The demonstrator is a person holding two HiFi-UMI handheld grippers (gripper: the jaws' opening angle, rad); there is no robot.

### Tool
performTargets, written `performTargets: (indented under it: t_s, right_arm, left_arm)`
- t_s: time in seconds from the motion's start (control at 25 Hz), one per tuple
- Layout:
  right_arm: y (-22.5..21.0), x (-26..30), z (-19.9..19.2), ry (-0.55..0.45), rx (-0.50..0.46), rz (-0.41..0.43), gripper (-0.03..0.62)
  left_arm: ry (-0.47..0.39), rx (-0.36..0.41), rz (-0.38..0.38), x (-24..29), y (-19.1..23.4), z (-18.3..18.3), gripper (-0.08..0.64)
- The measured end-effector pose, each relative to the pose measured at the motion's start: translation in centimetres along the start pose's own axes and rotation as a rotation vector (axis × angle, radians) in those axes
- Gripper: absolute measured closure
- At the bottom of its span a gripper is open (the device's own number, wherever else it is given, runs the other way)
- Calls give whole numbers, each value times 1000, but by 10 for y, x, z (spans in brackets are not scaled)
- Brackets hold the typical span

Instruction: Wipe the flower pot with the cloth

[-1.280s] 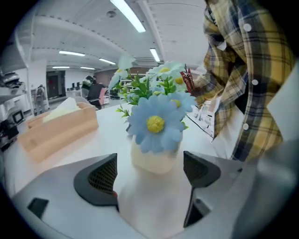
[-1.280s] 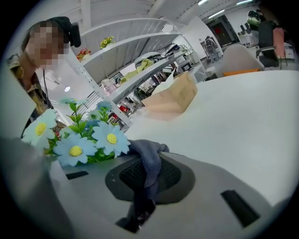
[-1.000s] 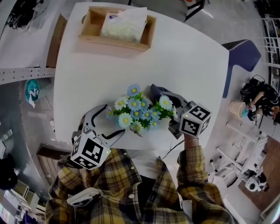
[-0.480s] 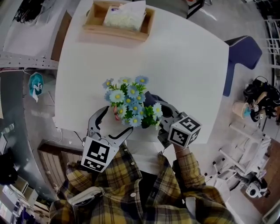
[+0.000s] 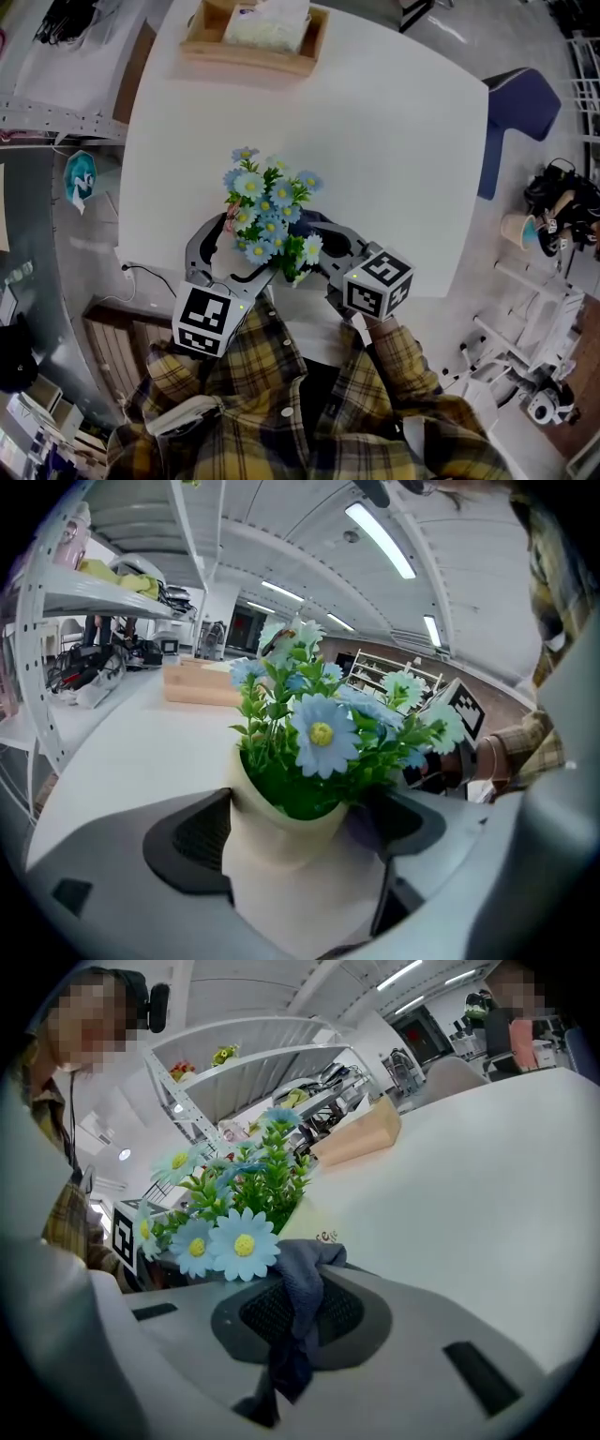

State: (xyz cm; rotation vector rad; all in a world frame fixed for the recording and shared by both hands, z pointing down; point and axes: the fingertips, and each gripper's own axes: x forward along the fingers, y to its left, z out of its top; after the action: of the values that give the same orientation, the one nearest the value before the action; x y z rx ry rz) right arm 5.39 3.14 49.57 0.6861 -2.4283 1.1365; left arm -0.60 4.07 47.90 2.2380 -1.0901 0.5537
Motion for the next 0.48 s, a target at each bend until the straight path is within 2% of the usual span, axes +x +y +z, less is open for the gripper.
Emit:
performTargets:
  t_s: [0.28,0.48]
  right_arm:
    - [6,10,-4,9,3,21,571]
    - [5,14,-3,10,7,32,571]
  left_arm:
    - [-15,16,51,7,13,4,106]
    - [-13,81,72,9,20,2,119]
